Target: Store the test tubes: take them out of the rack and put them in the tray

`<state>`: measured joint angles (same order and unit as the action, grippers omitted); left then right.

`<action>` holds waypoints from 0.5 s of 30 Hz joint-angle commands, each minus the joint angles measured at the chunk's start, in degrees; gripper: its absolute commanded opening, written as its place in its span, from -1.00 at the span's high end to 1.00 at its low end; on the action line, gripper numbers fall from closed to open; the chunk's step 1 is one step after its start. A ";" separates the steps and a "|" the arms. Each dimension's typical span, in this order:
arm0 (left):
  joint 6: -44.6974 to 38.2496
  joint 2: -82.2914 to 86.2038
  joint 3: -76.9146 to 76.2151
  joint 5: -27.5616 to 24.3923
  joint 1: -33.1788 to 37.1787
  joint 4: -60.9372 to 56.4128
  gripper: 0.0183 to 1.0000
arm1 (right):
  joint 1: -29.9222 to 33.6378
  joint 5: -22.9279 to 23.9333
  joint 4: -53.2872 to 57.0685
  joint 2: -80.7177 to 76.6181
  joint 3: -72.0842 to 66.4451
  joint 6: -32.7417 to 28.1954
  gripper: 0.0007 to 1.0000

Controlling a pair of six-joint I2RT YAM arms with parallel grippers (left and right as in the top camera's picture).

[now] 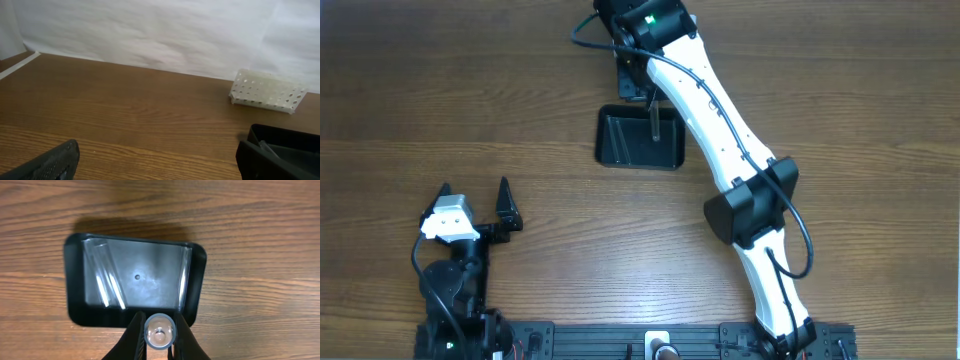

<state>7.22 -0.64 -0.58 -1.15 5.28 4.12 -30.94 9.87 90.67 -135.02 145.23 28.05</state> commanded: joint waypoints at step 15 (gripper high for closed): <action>-0.83 0.11 0.24 -0.76 0.26 0.24 -0.99 | 1.29 -2.03 -1.60 -8.50 -0.13 0.66 0.83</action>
<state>7.22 -0.62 -0.58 -1.15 5.28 4.12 -29.95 8.62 89.27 -141.93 145.21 28.34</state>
